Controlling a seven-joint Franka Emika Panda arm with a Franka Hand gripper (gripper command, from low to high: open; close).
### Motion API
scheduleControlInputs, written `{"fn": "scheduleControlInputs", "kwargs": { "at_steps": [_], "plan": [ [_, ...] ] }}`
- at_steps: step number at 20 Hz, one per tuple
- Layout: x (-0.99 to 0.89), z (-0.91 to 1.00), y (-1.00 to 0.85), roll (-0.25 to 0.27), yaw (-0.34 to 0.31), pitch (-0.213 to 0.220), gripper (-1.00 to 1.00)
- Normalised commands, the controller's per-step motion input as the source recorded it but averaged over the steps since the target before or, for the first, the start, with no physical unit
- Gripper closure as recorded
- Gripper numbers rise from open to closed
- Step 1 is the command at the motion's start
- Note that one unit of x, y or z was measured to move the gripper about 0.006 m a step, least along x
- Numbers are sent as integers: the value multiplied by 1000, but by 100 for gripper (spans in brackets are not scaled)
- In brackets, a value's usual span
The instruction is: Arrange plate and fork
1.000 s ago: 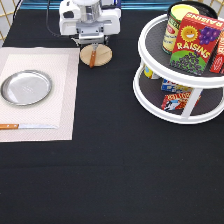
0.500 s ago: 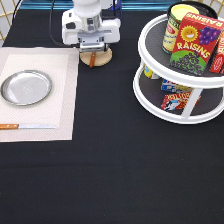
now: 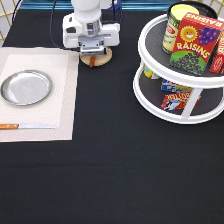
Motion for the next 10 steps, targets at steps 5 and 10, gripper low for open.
{"fn": "scheduleControlInputs", "kwargs": {
  "at_steps": [5,10],
  "plan": [
    [0,-119,0,-53,0,-58,100],
    [0,-78,3,-69,0,-67,100]
  ]
}}
